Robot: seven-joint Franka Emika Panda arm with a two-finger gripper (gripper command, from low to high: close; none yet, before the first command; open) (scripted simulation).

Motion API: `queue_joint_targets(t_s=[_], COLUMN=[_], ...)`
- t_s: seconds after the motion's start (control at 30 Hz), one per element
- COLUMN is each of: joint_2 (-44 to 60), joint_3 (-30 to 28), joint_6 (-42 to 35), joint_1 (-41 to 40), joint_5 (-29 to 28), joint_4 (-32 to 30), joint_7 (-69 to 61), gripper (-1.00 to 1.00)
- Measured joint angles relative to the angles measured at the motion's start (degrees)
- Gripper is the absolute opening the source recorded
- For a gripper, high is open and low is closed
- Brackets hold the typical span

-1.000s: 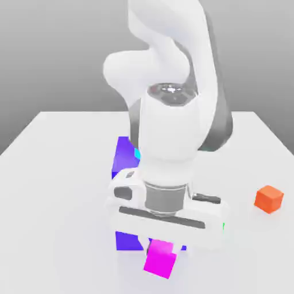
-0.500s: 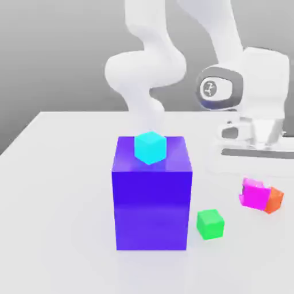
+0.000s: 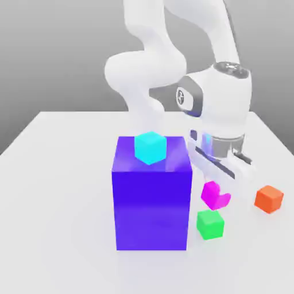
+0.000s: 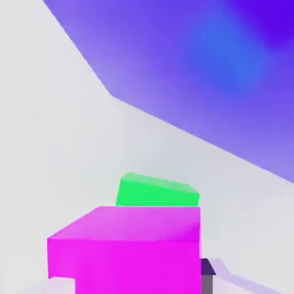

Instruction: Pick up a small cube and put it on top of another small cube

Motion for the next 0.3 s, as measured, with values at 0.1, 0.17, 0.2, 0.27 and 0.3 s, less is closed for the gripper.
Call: queue_joint_targets(t_s=[0.1,0.17,0.2,0.27,0.3], joint_2=[3.7,3.7,3.7,4.6,4.0], joint_3=[0.0,0.0,0.0,0.1,0.1], joint_6=[3.5,3.5,3.5,4.3,3.7], joint_1=[0.0,0.0,0.0,0.0,0.0], joint_5=[0.3,0.3,0.3,0.3,0.2], joint_4=[0.2,0.2,0.2,0.2,0.2], joint_7=[-0.2,-0.2,-0.2,-0.2,-0.1], gripper=[1.0,1.0,1.0,1.0,1.0])
